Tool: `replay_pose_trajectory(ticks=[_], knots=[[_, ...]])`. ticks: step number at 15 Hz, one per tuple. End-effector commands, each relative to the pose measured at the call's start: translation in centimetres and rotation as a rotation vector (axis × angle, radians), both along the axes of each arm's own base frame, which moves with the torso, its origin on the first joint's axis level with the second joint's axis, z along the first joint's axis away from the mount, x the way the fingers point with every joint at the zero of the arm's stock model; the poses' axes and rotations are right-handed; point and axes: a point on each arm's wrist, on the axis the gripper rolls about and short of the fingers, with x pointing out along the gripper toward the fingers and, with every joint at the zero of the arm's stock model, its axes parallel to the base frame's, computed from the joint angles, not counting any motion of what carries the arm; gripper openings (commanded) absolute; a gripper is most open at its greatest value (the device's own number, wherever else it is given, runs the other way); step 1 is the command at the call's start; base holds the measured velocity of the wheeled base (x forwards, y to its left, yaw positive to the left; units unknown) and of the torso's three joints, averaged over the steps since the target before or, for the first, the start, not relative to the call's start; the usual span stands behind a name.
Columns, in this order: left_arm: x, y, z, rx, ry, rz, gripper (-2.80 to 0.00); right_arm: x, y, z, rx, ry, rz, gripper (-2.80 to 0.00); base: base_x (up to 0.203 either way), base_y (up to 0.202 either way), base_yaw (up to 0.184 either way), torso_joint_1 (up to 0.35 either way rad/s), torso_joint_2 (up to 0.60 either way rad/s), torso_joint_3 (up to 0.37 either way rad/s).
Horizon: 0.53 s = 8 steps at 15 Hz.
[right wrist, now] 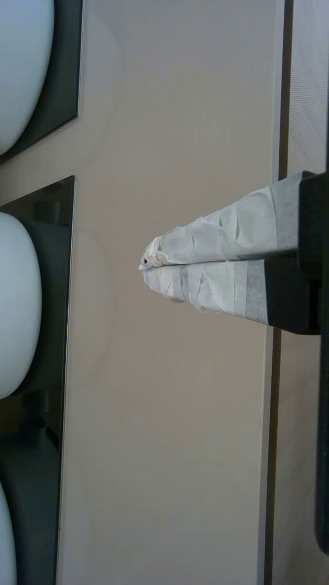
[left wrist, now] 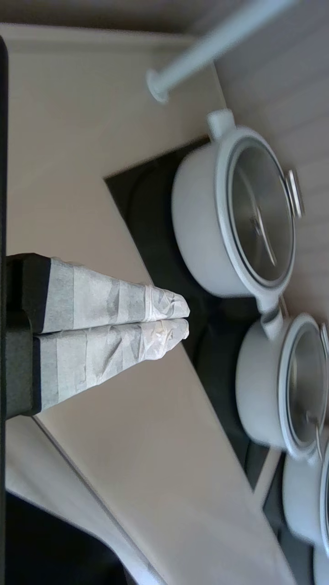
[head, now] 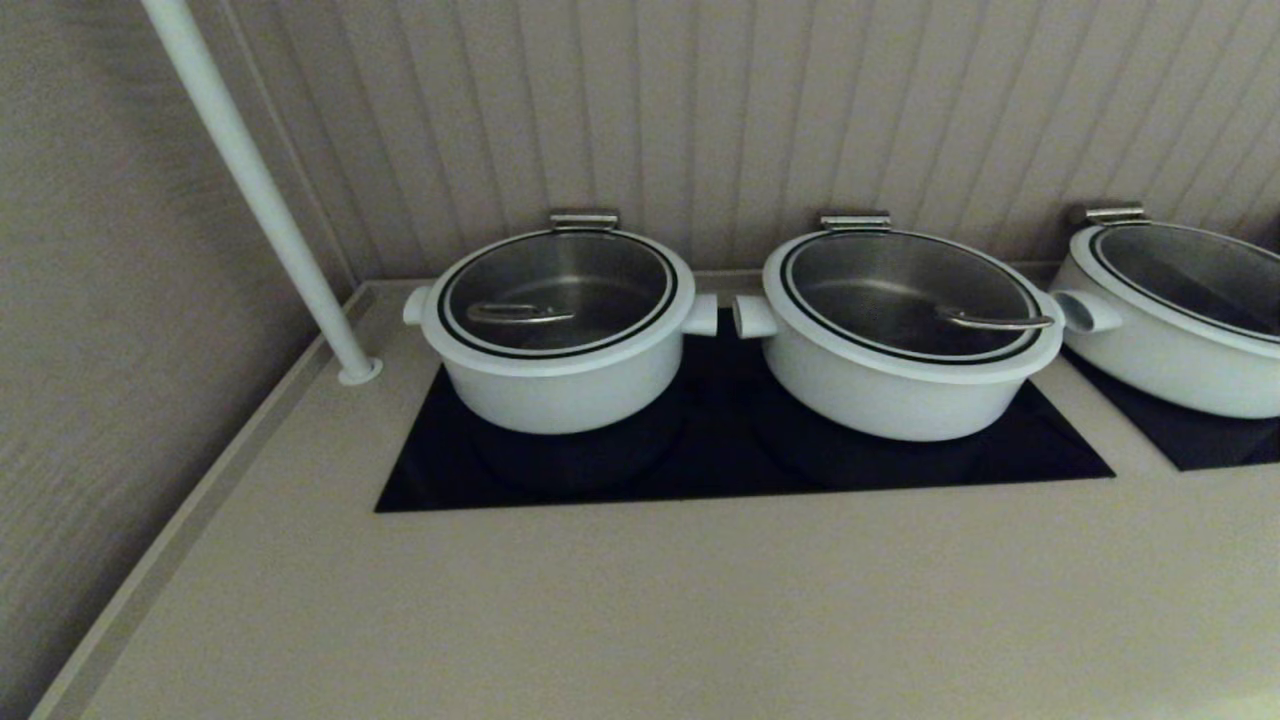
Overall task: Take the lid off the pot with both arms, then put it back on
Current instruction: Open the food pot lid a small opening with the left arm
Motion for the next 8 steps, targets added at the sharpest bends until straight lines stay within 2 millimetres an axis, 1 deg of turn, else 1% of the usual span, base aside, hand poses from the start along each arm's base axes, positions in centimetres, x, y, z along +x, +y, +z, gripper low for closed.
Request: replay_pose_trajectory(ticks=[1, 4, 6, 8], knots=[[1.6, -0.1, 1.4, 0.003, 0.055, -0.021, -2.80, 0.0, 0.0, 0.0, 0.000, 0.001, 0.000, -2.80, 0.000, 0.000, 0.000, 0.000, 0.00, 0.000], [2.9, -0.2, 2.9, 0.008, 0.085, -0.089, -2.80, 0.0, 0.0, 0.0, 0.000, -0.001, 0.001, -2.80, 0.000, 0.000, 0.000, 0.000, 0.00, 0.000], [3.9, -0.3, 3.4, 0.010, 0.118, -0.138, -2.80, 0.0, 0.0, 0.0, 0.000, 0.001, 0.000, -2.80, 0.000, 0.000, 0.000, 0.000, 0.00, 0.000], [4.3, -0.4, 3.6, 0.014, 0.135, -0.229, -2.80, 0.0, 0.0, 0.0, 0.000, 0.000, 0.001, -2.80, 0.000, 0.000, 0.000, 0.000, 0.00, 0.000]])
